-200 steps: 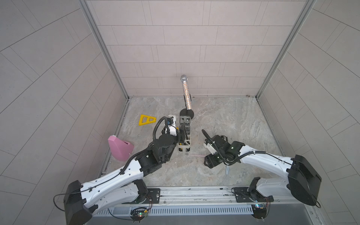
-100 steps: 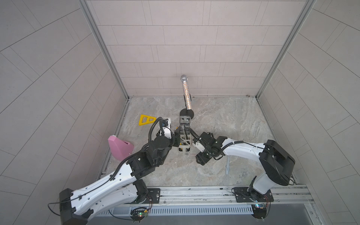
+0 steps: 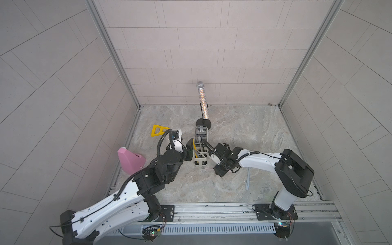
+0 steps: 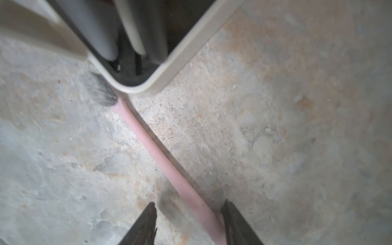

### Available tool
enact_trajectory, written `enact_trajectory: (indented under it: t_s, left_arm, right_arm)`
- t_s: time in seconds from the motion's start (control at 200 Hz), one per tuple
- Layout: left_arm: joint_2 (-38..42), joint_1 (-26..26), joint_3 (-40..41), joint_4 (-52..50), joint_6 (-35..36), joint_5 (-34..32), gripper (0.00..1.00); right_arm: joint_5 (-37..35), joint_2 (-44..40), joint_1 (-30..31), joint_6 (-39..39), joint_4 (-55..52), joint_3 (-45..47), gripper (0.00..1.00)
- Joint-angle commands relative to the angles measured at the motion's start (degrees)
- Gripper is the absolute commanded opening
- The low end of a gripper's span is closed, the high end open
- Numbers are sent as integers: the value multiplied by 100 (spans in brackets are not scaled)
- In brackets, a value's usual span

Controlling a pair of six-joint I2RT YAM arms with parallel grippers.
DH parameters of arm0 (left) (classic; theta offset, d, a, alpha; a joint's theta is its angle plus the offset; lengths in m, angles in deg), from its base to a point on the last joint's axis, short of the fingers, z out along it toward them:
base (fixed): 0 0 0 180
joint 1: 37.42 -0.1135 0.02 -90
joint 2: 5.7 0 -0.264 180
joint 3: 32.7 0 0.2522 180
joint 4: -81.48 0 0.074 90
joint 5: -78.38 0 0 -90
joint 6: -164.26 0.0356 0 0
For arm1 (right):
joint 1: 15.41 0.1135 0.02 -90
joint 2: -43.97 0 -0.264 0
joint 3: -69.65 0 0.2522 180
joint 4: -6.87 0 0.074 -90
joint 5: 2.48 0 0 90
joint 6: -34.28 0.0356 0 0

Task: Place the toothbrush into the toothbrush holder
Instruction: Adjust the toothbrush at the center of the board.

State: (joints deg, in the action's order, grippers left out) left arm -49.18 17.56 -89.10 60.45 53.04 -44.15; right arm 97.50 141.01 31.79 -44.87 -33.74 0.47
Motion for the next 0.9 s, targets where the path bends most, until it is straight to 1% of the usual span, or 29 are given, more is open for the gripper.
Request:
enact_trajectory:
  t_s: [0.0,0.18,0.395,0.56,0.686,0.761,0.796,0.831,0.891]
  left_arm:
    - [68,-24,-9,-11,-101,-152,56]
    - [68,-24,-56,-17,-53,-165,56]
    - [56,-23,-52,-23,-59,-150,56]
    - [117,-22,-66,-70,-79,-129,56]
    - [157,-27,-61,-122,-137,-105,56]
    - [165,-23,-74,-150,-177,-64,56]
    - [152,-22,-79,-177,-199,-54,56]
    - [154,-23,-92,-200,-210,-45,56]
    - [144,-23,-105,-229,-228,-34,56]
  right_arm:
    - [-226,-161,13,-42,-297,179,38]
    - [-145,-422,17,165,-508,375,27]
    - [-28,-584,17,427,-672,510,21]
    - [109,-818,38,823,-610,755,14]
    - [97,-1037,35,1168,-577,963,12]
    - [147,-1161,41,1306,-526,1056,12]
    - [151,-1221,42,1346,-523,1083,14]
    - [117,-1271,61,1377,-537,1094,20]
    - [10,-1363,92,1427,-607,1097,32]
